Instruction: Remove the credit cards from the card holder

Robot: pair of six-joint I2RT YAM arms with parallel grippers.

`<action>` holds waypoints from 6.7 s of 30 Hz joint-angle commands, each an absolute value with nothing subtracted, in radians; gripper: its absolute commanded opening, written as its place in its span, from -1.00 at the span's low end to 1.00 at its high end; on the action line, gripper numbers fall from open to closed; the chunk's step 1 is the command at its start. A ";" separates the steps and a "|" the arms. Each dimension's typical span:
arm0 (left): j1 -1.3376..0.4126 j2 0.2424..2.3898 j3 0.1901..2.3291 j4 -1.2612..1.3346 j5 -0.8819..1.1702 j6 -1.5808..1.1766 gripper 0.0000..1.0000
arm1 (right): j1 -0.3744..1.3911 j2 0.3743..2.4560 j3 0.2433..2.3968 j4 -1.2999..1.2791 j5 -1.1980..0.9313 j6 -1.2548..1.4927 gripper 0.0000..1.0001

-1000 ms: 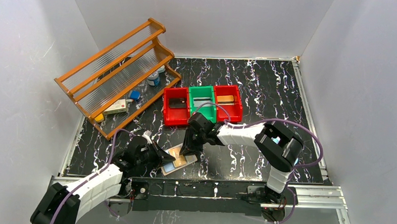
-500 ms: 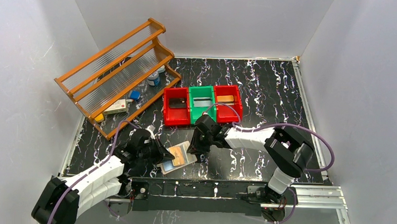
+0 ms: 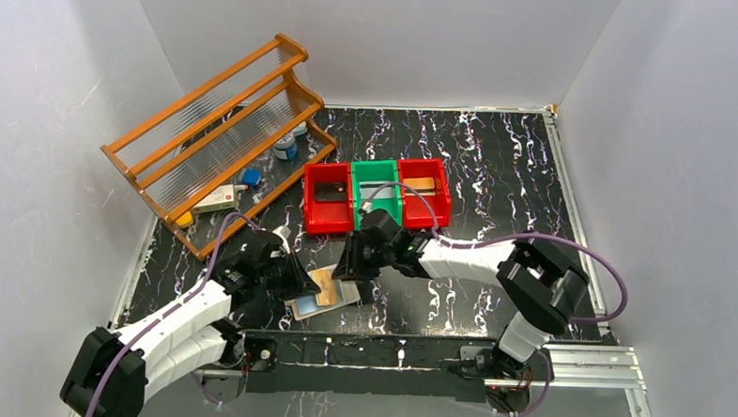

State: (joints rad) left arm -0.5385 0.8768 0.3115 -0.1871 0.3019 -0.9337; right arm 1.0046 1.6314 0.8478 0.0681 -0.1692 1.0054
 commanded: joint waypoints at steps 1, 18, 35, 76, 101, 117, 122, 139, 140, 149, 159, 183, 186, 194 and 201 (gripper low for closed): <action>-0.536 0.884 0.305 -0.218 0.305 -0.913 -1.00 | 1.040 1.704 0.967 0.104 -0.207 0.972 -0.18; -0.536 0.896 0.158 0.003 0.366 -1.083 -0.61 | 1.034 1.853 0.980 -0.091 -0.203 1.053 -0.30; -0.535 0.679 0.270 -0.370 0.162 -1.057 -1.00 | 0.996 1.803 0.924 -0.085 -0.165 1.078 -0.30; -0.534 0.772 0.528 -0.153 0.373 -0.837 -1.00 | 0.755 1.347 0.634 0.352 -0.248 1.041 0.62; -0.534 0.808 0.480 0.018 0.449 -0.906 -1.00 | 0.757 1.525 0.558 0.916 -0.547 1.212 0.16; -0.535 0.816 0.413 0.187 0.541 -0.987 -1.00 | 0.755 1.595 0.559 1.105 -0.645 1.280 -0.21; -0.535 0.799 0.409 0.169 0.525 -0.987 -1.00 | 0.756 1.594 0.537 1.124 -0.643 1.287 -0.35; -0.534 0.784 0.405 0.114 0.472 -0.997 -0.71 | 0.739 1.618 0.517 1.349 -0.699 1.354 -0.82; -0.535 0.778 0.405 0.104 0.463 -0.998 -0.60 | 0.738 1.612 0.516 1.325 -0.697 1.345 -0.84; -0.535 0.751 0.431 -0.024 0.384 -0.976 0.49 | 0.732 1.500 0.524 1.016 -0.598 1.192 -0.96; -0.534 0.726 0.497 -0.215 0.284 -0.901 0.97 | 0.679 1.233 0.632 0.319 -0.222 0.892 -0.98; -0.535 0.706 0.507 -0.276 0.259 -0.884 0.97 | 0.654 1.272 0.944 -0.081 0.335 -0.096 -1.00; -0.535 0.699 0.511 -0.287 0.255 -0.882 0.97 | 0.652 1.311 0.967 -0.073 0.289 -0.285 -1.00; -0.535 0.676 0.515 -0.310 0.246 -0.879 0.97 | 0.608 1.412 1.026 -0.127 0.173 -0.653 -1.00; -0.535 0.654 0.518 -0.326 0.237 -0.882 0.97 | 0.532 1.469 1.064 -0.143 0.066 -0.817 -1.00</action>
